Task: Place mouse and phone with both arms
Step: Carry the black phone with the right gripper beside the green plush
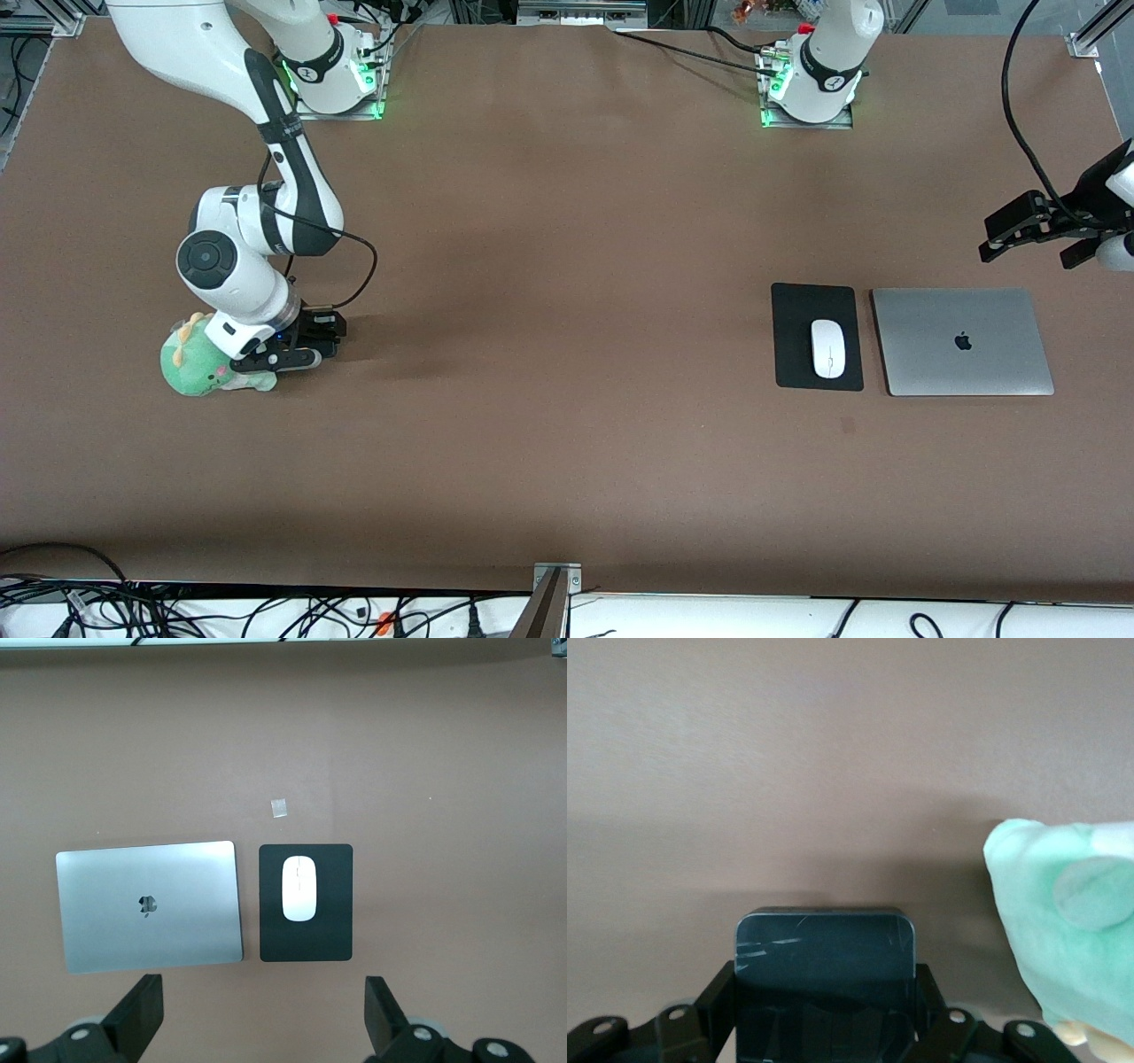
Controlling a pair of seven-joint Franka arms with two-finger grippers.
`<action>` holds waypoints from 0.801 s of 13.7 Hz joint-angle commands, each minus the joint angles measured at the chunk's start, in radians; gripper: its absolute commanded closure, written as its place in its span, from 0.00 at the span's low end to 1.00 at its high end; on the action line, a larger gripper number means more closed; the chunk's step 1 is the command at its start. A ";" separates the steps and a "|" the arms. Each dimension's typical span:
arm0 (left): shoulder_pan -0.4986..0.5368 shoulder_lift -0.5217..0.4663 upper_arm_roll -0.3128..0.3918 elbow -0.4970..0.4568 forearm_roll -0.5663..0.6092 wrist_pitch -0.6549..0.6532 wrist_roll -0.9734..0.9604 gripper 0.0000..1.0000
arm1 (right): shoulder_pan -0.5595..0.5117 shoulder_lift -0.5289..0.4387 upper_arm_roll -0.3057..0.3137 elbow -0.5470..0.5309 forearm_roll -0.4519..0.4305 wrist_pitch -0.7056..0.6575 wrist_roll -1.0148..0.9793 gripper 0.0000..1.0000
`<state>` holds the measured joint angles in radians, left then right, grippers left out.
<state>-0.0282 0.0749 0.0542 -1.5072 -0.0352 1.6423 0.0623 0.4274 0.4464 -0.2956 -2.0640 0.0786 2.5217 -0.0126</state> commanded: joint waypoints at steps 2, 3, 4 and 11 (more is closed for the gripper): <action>0.008 0.019 0.000 0.039 -0.023 -0.024 -0.001 0.00 | -0.006 -0.025 0.006 -0.094 0.070 0.133 -0.013 1.00; 0.008 0.019 0.000 0.039 -0.023 -0.024 -0.001 0.00 | -0.006 -0.015 0.007 -0.099 0.070 0.167 -0.013 1.00; 0.008 0.019 0.000 0.039 -0.023 -0.024 -0.001 0.00 | -0.006 -0.002 0.009 -0.099 0.073 0.187 -0.010 1.00; 0.007 0.020 -0.002 0.038 -0.023 -0.024 -0.001 0.00 | -0.002 0.058 0.039 -0.100 0.105 0.270 -0.010 0.80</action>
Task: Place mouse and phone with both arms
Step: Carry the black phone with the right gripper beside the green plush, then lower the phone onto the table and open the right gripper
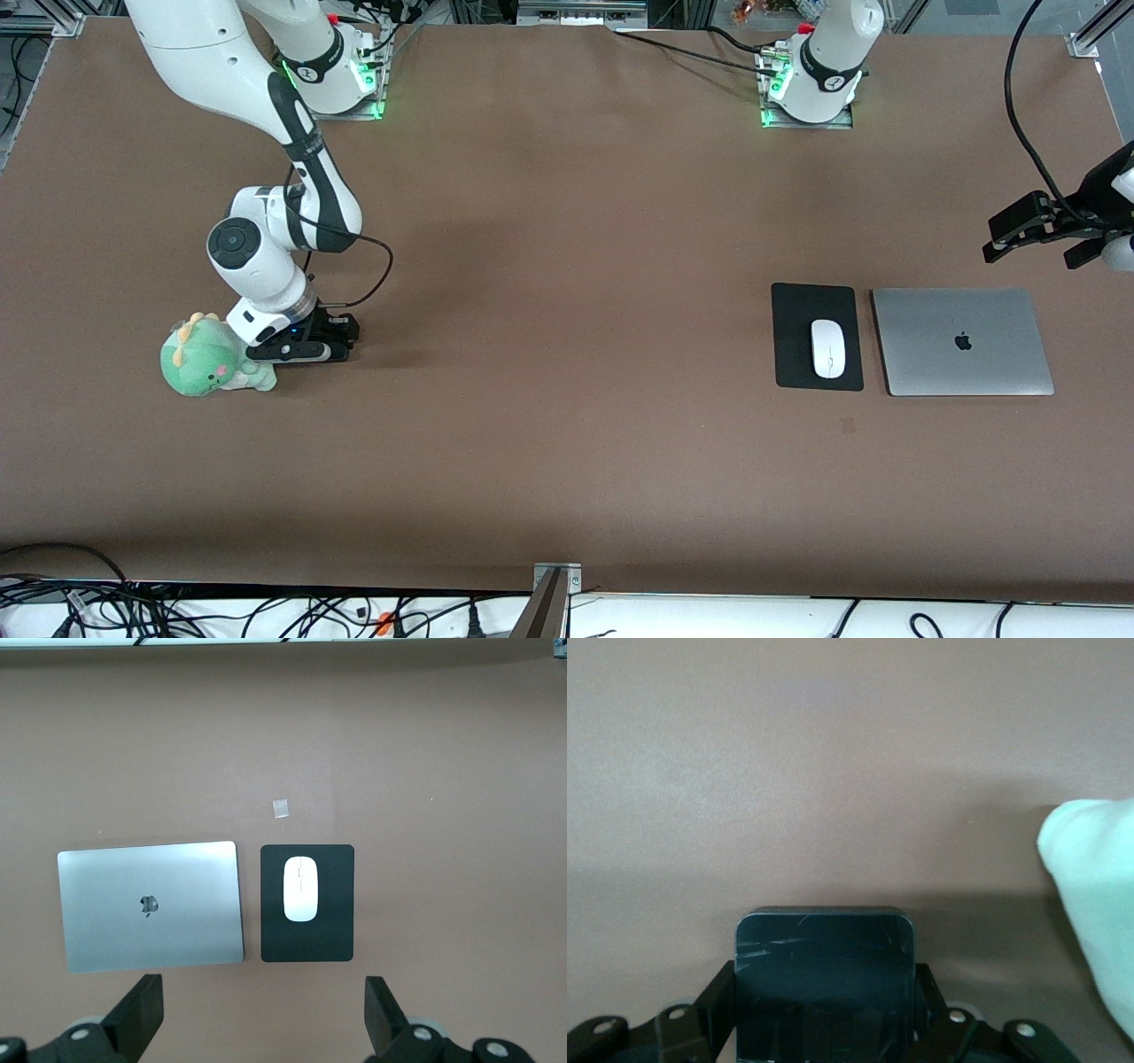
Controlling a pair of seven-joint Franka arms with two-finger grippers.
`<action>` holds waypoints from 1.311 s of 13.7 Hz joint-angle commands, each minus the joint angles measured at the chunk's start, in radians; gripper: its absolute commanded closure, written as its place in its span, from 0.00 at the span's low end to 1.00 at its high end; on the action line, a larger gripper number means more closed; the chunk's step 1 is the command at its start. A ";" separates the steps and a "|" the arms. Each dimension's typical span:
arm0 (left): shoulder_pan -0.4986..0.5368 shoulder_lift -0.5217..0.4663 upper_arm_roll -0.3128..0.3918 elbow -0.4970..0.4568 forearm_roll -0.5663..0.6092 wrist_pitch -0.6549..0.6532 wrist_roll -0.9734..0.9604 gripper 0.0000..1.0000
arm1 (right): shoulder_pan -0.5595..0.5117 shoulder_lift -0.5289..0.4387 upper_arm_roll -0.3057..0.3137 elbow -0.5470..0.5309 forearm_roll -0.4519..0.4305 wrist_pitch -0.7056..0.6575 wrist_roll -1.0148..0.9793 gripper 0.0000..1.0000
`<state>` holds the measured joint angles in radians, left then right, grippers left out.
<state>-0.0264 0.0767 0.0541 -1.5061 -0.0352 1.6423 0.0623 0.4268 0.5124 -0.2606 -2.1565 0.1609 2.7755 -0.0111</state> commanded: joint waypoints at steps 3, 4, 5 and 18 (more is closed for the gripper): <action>0.006 0.018 -0.002 0.038 -0.023 -0.024 -0.002 0.00 | -0.002 -0.008 0.004 0.000 0.023 0.013 -0.018 0.00; 0.006 0.018 -0.002 0.038 -0.023 -0.024 -0.001 0.00 | -0.002 -0.011 0.004 0.001 0.023 0.010 -0.016 0.00; 0.006 0.018 -0.002 0.038 -0.023 -0.024 -0.001 0.00 | -0.002 -0.012 0.006 0.006 0.023 0.007 -0.018 0.00; 0.005 0.014 -0.005 0.040 -0.023 -0.047 0.004 0.00 | -0.008 -0.136 -0.101 0.608 0.025 -0.980 -0.032 0.00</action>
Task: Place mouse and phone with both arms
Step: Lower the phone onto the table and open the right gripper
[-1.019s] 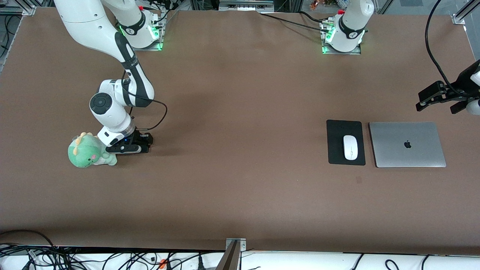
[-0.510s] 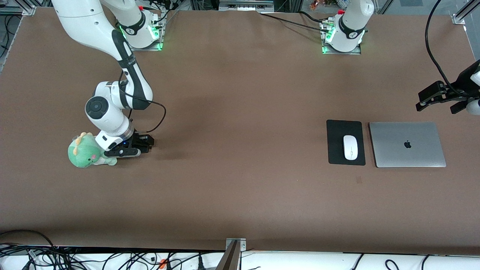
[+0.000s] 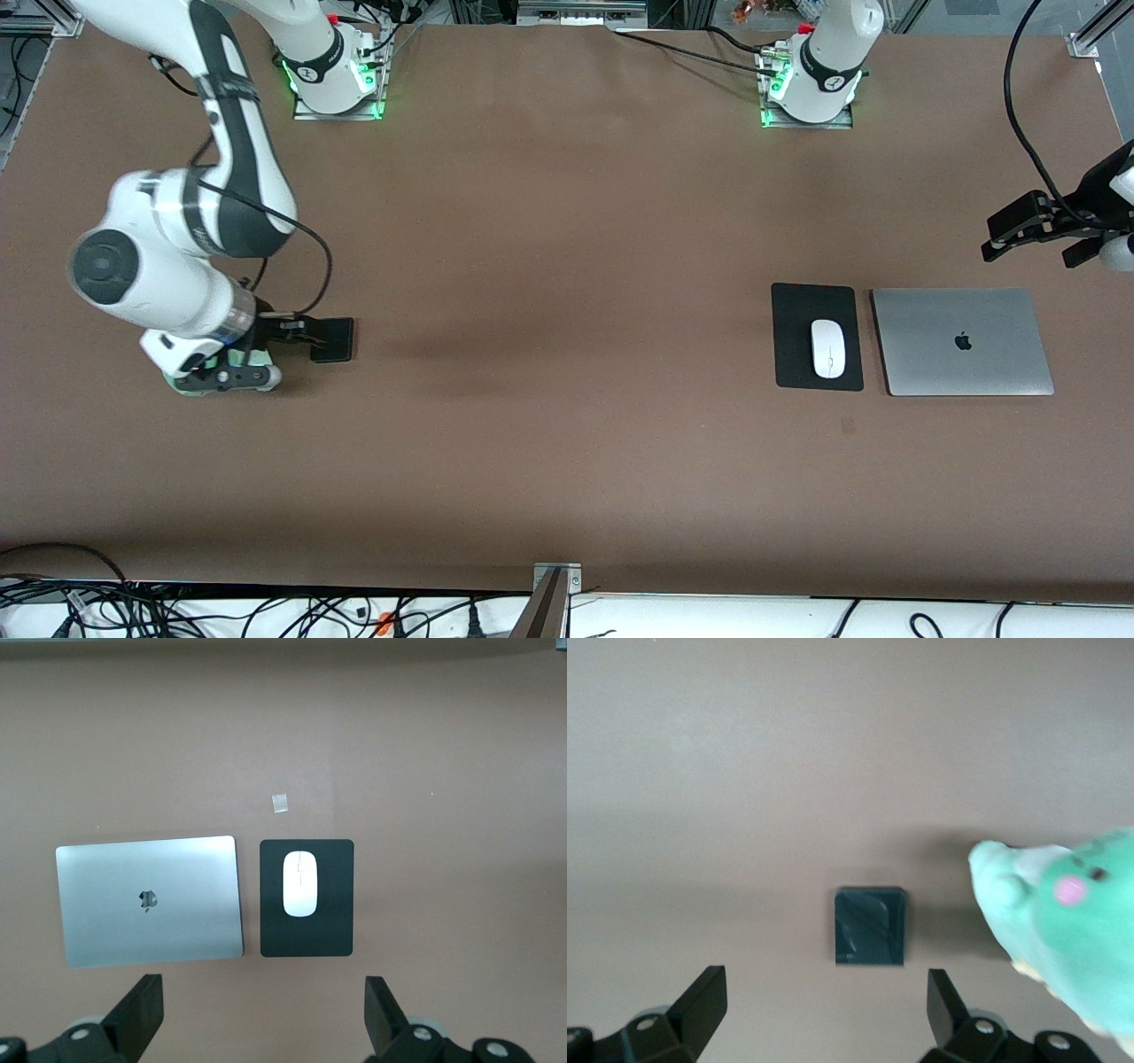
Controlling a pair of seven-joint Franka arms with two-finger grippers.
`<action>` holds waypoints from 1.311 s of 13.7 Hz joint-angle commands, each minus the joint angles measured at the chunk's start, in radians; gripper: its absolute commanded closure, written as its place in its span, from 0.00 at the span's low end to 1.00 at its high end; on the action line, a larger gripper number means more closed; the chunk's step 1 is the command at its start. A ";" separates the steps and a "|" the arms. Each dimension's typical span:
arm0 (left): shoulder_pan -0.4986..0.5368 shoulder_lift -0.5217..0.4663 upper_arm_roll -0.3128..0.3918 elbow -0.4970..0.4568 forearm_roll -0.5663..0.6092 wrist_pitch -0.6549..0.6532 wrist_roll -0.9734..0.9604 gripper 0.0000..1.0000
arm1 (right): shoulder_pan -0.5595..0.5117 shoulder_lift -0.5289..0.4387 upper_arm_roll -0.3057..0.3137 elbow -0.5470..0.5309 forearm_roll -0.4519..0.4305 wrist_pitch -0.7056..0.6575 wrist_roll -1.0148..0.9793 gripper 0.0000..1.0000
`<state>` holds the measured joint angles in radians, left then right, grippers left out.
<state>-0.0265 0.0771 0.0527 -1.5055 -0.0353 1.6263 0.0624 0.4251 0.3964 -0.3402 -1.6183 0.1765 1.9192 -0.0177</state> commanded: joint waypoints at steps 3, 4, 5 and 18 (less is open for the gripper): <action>0.005 0.017 -0.007 0.039 -0.023 -0.031 0.004 0.00 | -0.006 -0.065 -0.055 0.188 0.003 -0.313 -0.021 0.00; 0.007 0.015 -0.005 0.039 -0.023 -0.031 0.004 0.00 | -0.006 -0.076 -0.069 0.214 0.003 -0.353 -0.022 0.00; 0.007 0.015 -0.005 0.038 -0.021 -0.031 0.002 0.00 | -0.005 -0.082 -0.089 0.227 0.003 -0.385 -0.024 0.00; 0.003 0.017 -0.010 0.037 -0.023 -0.033 0.001 0.00 | -0.370 -0.266 0.314 0.261 -0.150 -0.531 0.022 0.00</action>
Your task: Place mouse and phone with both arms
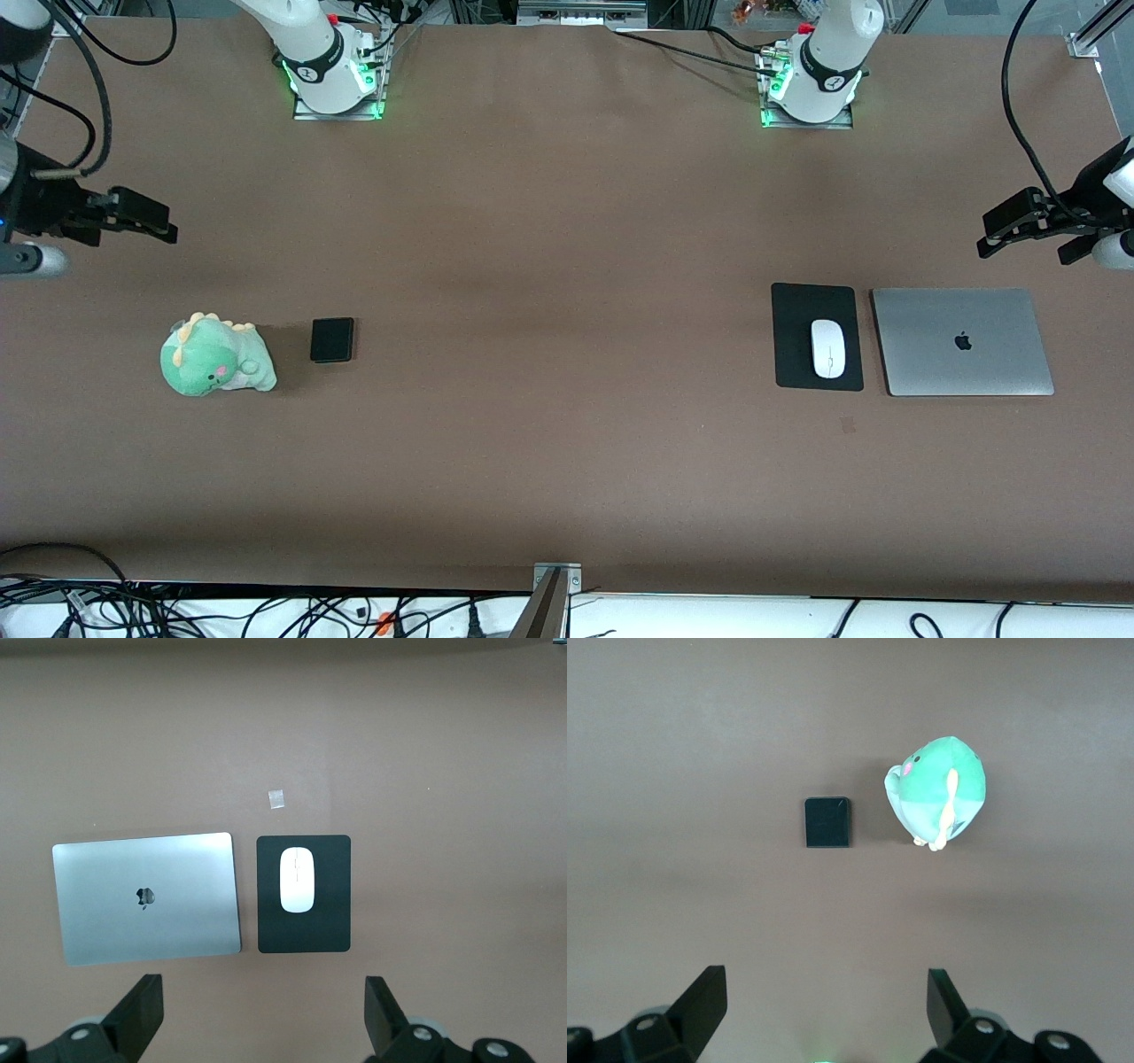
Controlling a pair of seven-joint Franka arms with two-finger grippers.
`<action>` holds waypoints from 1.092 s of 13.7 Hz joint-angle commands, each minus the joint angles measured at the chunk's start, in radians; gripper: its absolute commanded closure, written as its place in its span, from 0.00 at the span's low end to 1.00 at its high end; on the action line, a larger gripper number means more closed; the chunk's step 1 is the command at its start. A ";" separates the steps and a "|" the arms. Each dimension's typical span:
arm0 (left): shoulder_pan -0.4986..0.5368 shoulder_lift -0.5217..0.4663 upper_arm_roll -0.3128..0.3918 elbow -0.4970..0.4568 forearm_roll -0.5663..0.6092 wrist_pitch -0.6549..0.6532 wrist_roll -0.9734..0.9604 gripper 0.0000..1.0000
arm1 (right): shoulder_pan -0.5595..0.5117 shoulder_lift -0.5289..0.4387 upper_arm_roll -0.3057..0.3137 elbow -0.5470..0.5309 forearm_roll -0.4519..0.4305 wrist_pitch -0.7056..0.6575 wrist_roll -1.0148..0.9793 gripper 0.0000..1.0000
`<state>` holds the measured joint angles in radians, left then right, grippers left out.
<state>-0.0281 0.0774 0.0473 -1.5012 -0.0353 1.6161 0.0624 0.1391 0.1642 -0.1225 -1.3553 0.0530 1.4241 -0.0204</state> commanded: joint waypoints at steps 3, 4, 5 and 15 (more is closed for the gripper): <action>0.005 0.016 -0.004 0.033 -0.023 -0.022 -0.001 0.00 | -0.088 -0.042 0.098 -0.001 -0.027 -0.036 0.024 0.00; 0.007 0.016 -0.004 0.033 -0.023 -0.022 0.001 0.00 | -0.088 -0.034 0.093 0.002 -0.025 -0.031 0.019 0.00; 0.007 0.016 -0.004 0.033 -0.023 -0.022 -0.001 0.00 | -0.093 -0.031 0.090 0.002 -0.025 -0.021 0.019 0.00; -0.003 0.019 -0.004 0.032 -0.023 -0.022 0.007 0.00 | -0.087 -0.008 0.087 0.002 -0.048 0.136 0.023 0.00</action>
<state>-0.0294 0.0787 0.0465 -1.5012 -0.0353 1.6141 0.0628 0.0632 0.1717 -0.0512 -1.3573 0.0232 1.5634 -0.0053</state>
